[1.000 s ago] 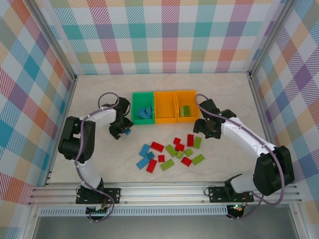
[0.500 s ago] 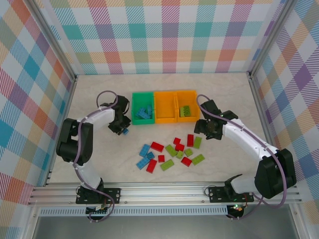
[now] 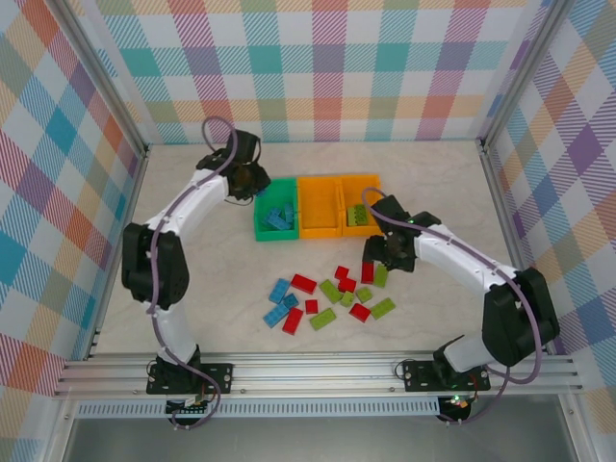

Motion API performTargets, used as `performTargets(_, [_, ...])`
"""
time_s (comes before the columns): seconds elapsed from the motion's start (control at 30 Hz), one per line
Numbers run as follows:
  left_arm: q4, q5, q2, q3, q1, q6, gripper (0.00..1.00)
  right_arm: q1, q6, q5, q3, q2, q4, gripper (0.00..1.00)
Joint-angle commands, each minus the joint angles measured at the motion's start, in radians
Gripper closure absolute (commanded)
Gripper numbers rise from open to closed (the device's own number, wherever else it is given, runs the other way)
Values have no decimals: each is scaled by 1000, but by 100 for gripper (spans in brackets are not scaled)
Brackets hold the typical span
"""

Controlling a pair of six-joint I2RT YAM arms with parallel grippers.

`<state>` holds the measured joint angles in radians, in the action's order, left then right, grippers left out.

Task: Sort the legos into containers by color

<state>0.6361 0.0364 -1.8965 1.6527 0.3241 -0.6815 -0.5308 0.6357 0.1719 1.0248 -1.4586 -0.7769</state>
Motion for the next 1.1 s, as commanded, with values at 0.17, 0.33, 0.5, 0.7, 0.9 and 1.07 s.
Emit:
performTargets(0.17, [102,-46,-126,88,20,80,58,-112,-39,-37,139,-111,-5,25])
performTargets(0.33, [99,-40,-106,85,28,62,31,-171,-9,-66,202,-157,-33,26])
performTargets(0.5, [40,-45,12,22,44,21,7,-302,-90,-35,282,-217,-33,27])
performTargets(0.7, [-21,2,209,-131,41,-14,0,-455,-189,-29,431,-361,-60,28])
performTargets(0.9, [-9,-1,365,-336,-39,-55,0,-520,-222,-66,506,-474,-104,32])
performTargets(1.07, [-23,-15,493,-536,-117,-111,0,-553,-227,-74,508,-514,-103,34])
